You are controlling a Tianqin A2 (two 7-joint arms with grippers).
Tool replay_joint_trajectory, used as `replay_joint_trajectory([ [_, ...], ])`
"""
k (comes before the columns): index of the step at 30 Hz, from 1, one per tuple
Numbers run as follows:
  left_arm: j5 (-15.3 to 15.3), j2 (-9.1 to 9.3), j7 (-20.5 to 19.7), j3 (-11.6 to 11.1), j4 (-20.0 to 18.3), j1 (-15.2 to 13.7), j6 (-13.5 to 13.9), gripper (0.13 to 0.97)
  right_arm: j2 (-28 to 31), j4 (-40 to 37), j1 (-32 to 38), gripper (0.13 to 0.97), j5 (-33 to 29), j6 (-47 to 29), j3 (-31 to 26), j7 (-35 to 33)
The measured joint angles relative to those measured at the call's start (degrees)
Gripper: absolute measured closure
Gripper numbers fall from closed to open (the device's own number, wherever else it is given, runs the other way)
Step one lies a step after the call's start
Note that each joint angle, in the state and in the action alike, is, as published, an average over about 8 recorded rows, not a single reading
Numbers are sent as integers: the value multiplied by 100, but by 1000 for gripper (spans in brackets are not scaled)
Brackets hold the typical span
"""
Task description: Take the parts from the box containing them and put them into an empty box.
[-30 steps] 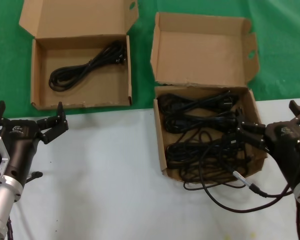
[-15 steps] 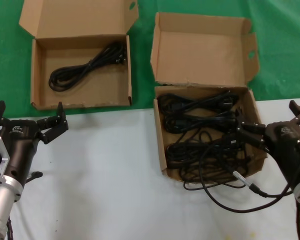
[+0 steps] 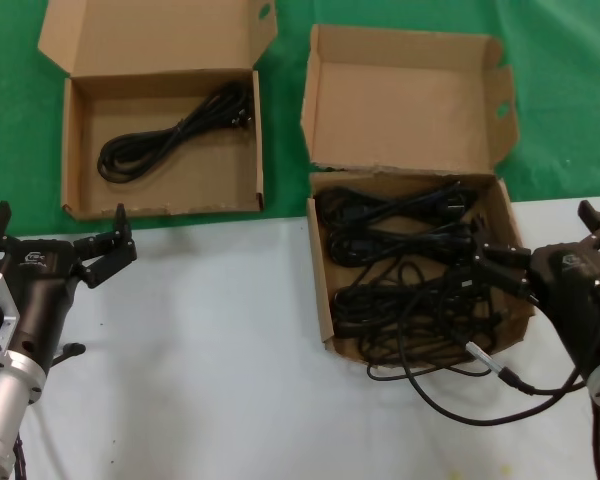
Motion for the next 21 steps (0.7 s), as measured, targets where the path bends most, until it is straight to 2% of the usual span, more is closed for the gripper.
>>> replay_joint_trajectory([
  [21, 0, 0, 0, 0, 0, 0, 0, 132, 0, 0, 0, 129, 0, 0, 0, 0],
])
